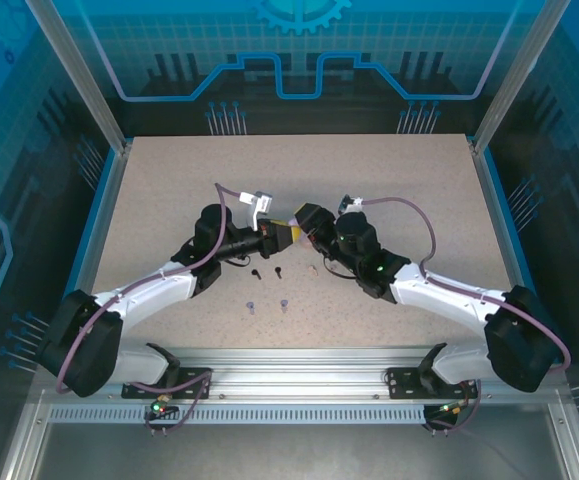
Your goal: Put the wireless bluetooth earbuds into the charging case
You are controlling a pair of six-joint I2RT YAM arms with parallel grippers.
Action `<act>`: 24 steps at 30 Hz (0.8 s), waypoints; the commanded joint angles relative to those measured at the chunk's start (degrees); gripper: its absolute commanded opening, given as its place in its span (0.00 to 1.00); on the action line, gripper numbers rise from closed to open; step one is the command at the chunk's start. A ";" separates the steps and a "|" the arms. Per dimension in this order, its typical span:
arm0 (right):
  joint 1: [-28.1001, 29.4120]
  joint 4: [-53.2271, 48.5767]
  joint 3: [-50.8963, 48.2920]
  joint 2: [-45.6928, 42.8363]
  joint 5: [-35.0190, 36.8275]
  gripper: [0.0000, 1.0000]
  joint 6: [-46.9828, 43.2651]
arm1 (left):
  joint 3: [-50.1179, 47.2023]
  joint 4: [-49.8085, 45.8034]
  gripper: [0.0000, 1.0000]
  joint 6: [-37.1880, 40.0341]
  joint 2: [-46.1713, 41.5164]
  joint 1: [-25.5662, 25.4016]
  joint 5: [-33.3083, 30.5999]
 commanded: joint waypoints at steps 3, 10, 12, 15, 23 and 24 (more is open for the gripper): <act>0.65 -1.72 -2.05 -4.94 2.46 0.61 -2.17 | -0.33 3.52 0.15 -0.74 -1.34 -0.39 -0.72; 1.51 -0.63 -1.35 -3.94 2.66 0.73 0.40 | -0.24 4.99 0.15 -1.33 -1.15 -0.52 -1.14; 1.99 0.03 -0.61 -2.61 2.50 0.74 0.90 | -0.27 5.07 0.15 -1.33 -1.26 -0.66 -1.31; 2.76 1.59 0.26 -0.58 2.40 0.74 1.93 | -0.42 5.41 0.15 -1.50 -1.51 -0.73 -1.44; 3.56 4.06 0.71 1.81 2.82 0.63 4.00 | -0.94 6.26 0.15 -1.72 -1.52 -0.93 -1.84; 3.58 4.15 0.71 1.88 2.91 0.61 4.14 | -0.94 6.46 0.15 -1.77 -1.43 -0.93 -1.78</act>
